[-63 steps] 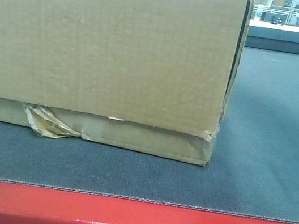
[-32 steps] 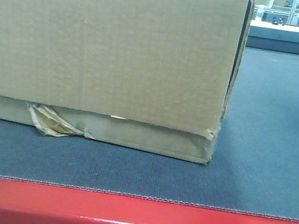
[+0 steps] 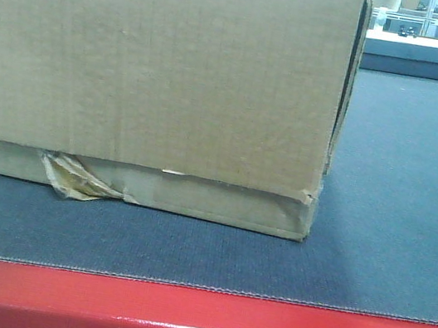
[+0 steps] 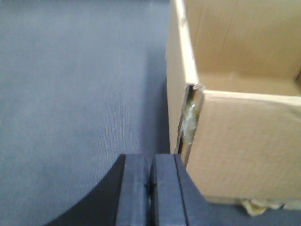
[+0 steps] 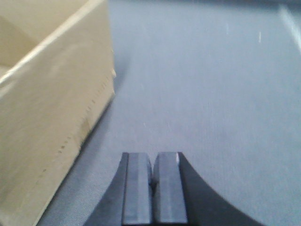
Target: Grab carton from right shelf to conveyor
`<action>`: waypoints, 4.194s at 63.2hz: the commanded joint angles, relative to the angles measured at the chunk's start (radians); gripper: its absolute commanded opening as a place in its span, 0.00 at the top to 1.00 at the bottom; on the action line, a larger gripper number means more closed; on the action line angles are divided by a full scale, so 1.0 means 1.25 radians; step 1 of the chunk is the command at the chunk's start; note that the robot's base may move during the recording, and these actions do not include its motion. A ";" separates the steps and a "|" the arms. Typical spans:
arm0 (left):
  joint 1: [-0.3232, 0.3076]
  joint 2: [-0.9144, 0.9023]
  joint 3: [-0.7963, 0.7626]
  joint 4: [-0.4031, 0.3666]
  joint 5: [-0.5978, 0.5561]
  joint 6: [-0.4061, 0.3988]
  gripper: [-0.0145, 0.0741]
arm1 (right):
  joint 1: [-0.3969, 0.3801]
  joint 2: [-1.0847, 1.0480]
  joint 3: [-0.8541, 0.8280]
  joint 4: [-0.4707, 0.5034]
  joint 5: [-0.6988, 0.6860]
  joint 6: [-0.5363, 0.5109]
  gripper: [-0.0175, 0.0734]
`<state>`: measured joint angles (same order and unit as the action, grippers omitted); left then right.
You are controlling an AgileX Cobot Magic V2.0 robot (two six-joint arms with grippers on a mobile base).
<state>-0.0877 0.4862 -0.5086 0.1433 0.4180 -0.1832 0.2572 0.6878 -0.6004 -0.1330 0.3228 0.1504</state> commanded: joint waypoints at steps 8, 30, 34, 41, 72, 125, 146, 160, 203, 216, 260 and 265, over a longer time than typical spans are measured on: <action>0.003 -0.168 0.054 -0.004 -0.036 0.001 0.85 | -0.004 -0.186 0.130 -0.020 -0.080 -0.008 0.88; 0.003 -0.298 0.054 0.001 -0.037 0.001 0.85 | -0.004 -0.309 0.162 -0.020 -0.118 -0.008 0.88; 0.003 -0.299 0.054 0.001 -0.037 0.001 0.85 | -0.004 -0.309 0.162 -0.020 -0.126 -0.008 0.88; 0.003 -0.299 0.054 0.001 -0.037 0.001 0.85 | -0.004 -0.309 0.162 -0.020 -0.128 -0.008 0.88; 0.020 -0.301 0.055 -0.009 -0.033 0.001 0.85 | -0.004 -0.309 0.162 -0.020 -0.128 -0.008 0.88; 0.139 -0.389 0.407 -0.035 -0.270 0.002 0.85 | -0.004 -0.309 0.162 -0.020 -0.140 -0.008 0.88; 0.139 -0.389 0.407 -0.035 -0.270 0.002 0.85 | -0.004 -0.309 0.162 -0.020 -0.140 -0.008 0.88; 0.139 -0.389 0.407 -0.035 -0.270 0.002 0.85 | -0.004 -0.309 0.162 -0.020 -0.140 -0.008 0.88; 0.139 -0.389 0.407 -0.035 -0.270 0.002 0.85 | -0.215 -0.440 0.362 0.197 -0.203 -0.193 0.88; 0.139 -0.389 0.407 -0.035 -0.270 0.002 0.85 | -0.215 -0.550 0.480 0.197 -0.258 -0.193 0.88; 0.139 -0.389 0.407 -0.035 -0.270 0.002 0.85 | -0.215 -0.550 0.480 0.197 -0.247 -0.193 0.88; 0.139 -0.389 0.407 -0.035 -0.270 0.002 0.85 | -0.215 -0.550 0.480 0.197 -0.247 -0.193 0.88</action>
<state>0.0816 0.0028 0.0015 0.1013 0.0984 -0.1832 -0.0071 0.0070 0.0000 0.1109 0.0412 -0.0828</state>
